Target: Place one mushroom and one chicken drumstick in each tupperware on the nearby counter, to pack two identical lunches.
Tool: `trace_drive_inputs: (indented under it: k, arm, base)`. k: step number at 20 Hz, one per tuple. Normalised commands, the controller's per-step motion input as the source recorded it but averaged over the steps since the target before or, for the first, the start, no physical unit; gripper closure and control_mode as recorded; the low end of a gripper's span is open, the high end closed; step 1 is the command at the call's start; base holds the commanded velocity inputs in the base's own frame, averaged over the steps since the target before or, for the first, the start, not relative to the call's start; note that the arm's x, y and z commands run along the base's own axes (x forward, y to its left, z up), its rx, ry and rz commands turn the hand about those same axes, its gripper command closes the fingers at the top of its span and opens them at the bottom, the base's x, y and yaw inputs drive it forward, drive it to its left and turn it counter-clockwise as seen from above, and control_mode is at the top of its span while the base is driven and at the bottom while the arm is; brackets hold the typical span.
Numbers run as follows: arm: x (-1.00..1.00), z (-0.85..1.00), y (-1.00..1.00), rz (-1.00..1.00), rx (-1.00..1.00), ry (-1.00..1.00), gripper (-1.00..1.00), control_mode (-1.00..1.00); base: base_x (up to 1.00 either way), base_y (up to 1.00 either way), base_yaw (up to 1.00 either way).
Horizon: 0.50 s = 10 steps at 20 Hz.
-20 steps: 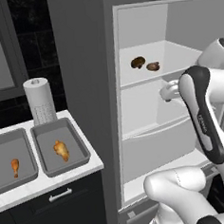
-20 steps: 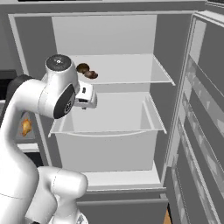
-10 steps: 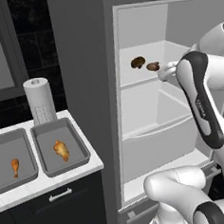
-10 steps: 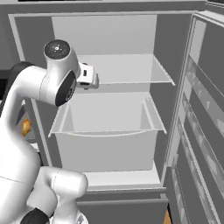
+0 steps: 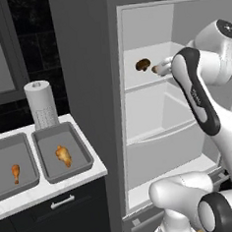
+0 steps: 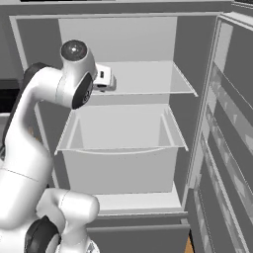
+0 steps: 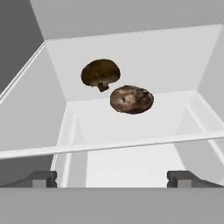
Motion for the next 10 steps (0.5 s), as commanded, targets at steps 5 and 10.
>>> trace_drive_inputs:
  k: [5, 10]
  arm:
    - [0.53, 0.0, 0.0, 0.0, 0.0, 0.0, -1.0, -1.0]
    - [0.43, -0.12, 0.0, 0.0, -0.02, 0.0, -1.0, -1.0]
  base:
    - [0.0, 0.0, 0.0]
    - [0.0, 0.0, 0.0]
